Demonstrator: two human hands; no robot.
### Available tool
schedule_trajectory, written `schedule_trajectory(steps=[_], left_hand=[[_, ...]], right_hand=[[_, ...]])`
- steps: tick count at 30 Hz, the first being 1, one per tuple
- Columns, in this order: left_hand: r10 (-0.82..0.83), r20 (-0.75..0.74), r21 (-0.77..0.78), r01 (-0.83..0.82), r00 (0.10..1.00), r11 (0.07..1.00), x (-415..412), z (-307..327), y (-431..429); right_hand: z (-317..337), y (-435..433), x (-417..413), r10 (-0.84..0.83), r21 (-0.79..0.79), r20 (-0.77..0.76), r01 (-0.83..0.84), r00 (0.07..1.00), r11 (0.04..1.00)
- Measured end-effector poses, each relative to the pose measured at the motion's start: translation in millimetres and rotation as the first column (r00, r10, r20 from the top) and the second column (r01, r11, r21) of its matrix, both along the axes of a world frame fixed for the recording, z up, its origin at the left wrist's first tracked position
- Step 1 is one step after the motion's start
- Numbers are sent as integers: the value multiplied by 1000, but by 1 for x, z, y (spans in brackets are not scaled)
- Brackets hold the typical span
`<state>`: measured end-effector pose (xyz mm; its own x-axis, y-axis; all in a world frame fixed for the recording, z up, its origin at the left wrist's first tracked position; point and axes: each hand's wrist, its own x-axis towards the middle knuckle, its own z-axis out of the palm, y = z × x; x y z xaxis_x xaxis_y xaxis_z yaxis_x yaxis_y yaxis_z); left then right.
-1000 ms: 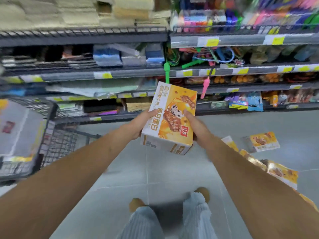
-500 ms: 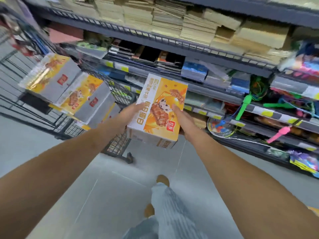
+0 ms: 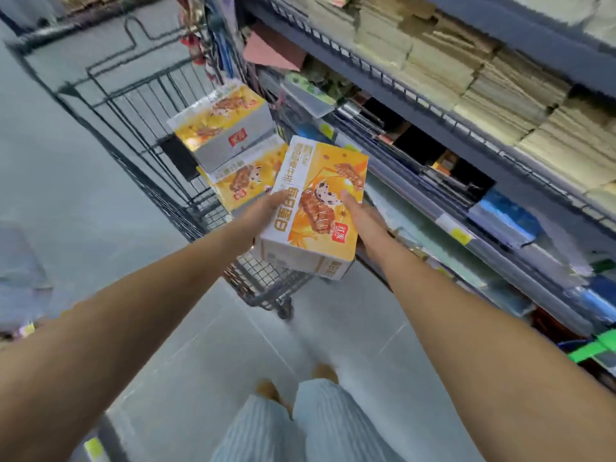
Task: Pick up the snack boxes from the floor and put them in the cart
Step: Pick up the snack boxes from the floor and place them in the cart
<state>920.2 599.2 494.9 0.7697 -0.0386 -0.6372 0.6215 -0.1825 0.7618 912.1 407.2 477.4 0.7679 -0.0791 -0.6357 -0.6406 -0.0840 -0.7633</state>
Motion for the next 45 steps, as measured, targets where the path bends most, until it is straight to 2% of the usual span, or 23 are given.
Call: schedule_trajectory(steps=[6, 11, 14, 19, 27, 29, 31, 35, 39, 41, 43, 45], left_hand=[[125, -2, -80, -125, 992, 989, 23, -5, 65], [203, -67, -127, -210, 977, 969, 53, -15, 110], [209, -100, -187, -224, 973, 956, 75, -25, 134], [183, -132, -61, -193, 974, 979, 120, -42, 175], [131, -264, -115, -166, 956, 979, 164, -73, 219], [85, -269, -125, -123, 959, 985, 169, -78, 220], [103, -253, -132, -140, 962, 981, 174, -81, 219], [157, -312, -97, -196, 937, 976, 181, -86, 213], [153, -294, -46, -174, 943, 984, 176, -85, 206], [209, -242, 48, -203, 948, 978, 173, -79, 197], [227, -107, 204, -202, 968, 958, 171, -70, 188], [99, 91, 347, -125, 991, 929, 161, -53, 169]], right_hand=[[-18, 55, 48, 30, 46, -54, -28, 998, 999], [-46, 99, 85, -19, 37, -106, 23, 994, 999], [-76, 117, 105, -111, 16, -138, 115, 984, 993], [-74, 161, 126, -284, 2, -179, 289, 942, 957], [-84, 222, 158, -484, 86, -142, 498, 863, 863], [-89, 227, 166, -490, 67, -124, 500, 863, 864], [-94, 230, 171, -478, 49, -134, 487, 868, 872], [-93, 229, 172, -396, 2, -128, 400, 909, 917], [-83, 214, 165, -372, 26, -101, 376, 923, 926], [-70, 206, 157, -381, 50, -96, 387, 920, 921], [-59, 199, 148, -410, 75, -88, 416, 908, 906], [-44, 187, 130, -441, 104, -68, 446, 895, 889]])
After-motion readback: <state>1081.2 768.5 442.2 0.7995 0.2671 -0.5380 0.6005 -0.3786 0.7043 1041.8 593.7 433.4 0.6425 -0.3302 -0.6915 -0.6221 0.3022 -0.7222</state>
